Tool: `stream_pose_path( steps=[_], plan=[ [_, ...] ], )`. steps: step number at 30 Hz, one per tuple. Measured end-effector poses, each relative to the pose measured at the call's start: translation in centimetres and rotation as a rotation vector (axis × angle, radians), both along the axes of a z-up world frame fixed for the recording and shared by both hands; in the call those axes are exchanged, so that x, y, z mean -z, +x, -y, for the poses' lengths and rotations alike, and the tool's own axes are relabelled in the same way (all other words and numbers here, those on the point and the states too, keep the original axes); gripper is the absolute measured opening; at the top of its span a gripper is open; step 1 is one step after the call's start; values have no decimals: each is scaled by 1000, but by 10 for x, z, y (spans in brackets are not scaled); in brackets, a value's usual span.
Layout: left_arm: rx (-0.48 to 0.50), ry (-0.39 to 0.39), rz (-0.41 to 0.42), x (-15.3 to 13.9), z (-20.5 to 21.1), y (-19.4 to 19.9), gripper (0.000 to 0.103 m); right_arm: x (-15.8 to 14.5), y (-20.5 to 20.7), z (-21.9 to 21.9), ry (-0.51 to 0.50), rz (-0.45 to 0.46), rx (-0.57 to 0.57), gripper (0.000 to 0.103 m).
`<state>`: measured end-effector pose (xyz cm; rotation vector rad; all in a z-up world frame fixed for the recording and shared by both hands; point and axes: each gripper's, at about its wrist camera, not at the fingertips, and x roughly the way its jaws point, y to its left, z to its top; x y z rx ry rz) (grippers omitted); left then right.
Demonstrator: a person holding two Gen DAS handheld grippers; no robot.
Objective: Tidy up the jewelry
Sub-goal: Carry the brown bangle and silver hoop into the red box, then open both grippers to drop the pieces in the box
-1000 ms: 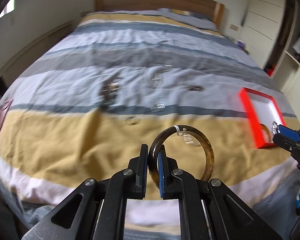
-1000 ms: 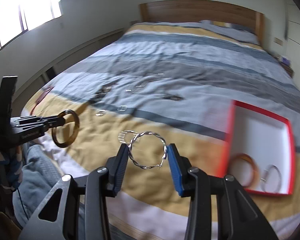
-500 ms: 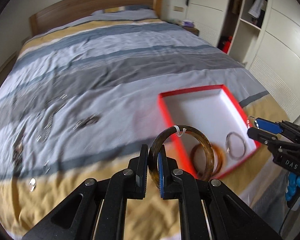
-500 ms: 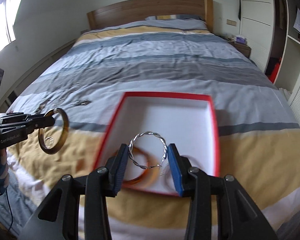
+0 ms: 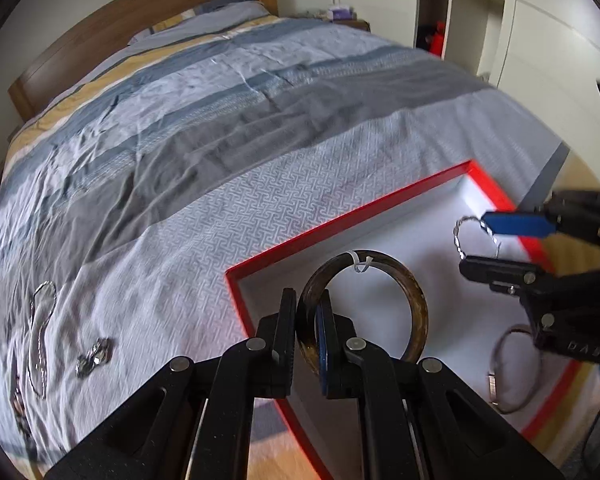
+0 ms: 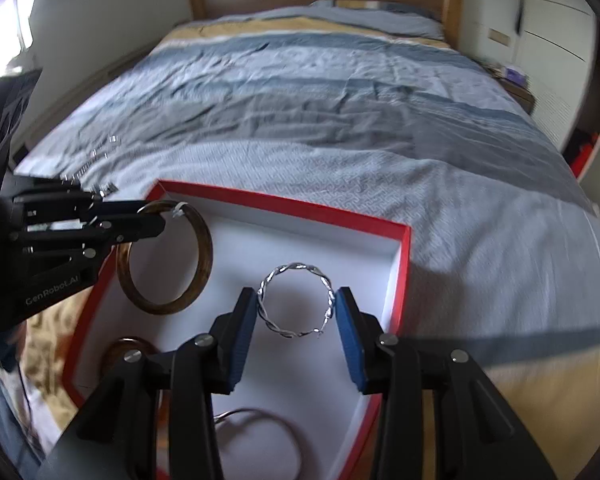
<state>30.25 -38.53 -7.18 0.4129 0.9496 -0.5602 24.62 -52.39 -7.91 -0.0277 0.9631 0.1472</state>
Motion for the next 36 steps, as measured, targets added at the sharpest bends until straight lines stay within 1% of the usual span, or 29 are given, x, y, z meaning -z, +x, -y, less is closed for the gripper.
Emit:
stream_pose_path(
  steps=[3, 5, 8, 10, 11, 18, 19, 20, 21, 22, 23, 26, 31, 34, 36],
  plan=[
    [17, 27, -19, 16, 3, 7, 9, 11, 13, 3, -29, -39, -51, 38],
    [27, 37, -15, 23, 3, 8, 9, 18, 16, 1, -50, -55, -90, 38],
    [45, 45, -10, 28, 6, 8, 9, 24, 19, -6, -78, -69, -147, 39],
    [53, 52, -7, 30, 8, 7, 9, 28, 19, -12, -127, -79, -179, 39],
    [52, 57, -4, 31, 8, 7, 11, 29, 19, -14, -143, -82, -191, 39],
    [44, 63, 2, 31, 9, 7, 11, 27, 20, -13, -168, -103, -215, 40],
    [42, 71, 3, 31, 9, 7, 13, 27, 19, -15, -183, -102, -215, 41],
    [43, 75, 6, 31, 10, 5, 18, 26, 18, -16, -192, -101, -216, 43],
    [49, 75, 5, 29, 10, 3, 23, 24, 16, -17, -194, -101, -215, 44],
    [53, 72, 10, 27, 10, 1, 32, 23, 14, -17, -197, -102, -209, 44],
    [51, 71, 17, 24, 10, -2, 39, 21, 11, -16, -201, -102, -200, 44],
    [40, 47, 29, 10, 3, -11, 41, 8, 0, -10, -184, -88, -166, 44],
    [-8, -3, 60, -22, -21, -33, 45, -23, -37, 6, -170, -53, -82, 44],
    [-38, -58, 62, -41, -48, -60, 45, -41, -64, 15, -160, -33, -22, 44],
    [-39, -60, 67, -48, -66, -80, 45, -54, -85, 18, -150, -17, 18, 44]
  ],
)
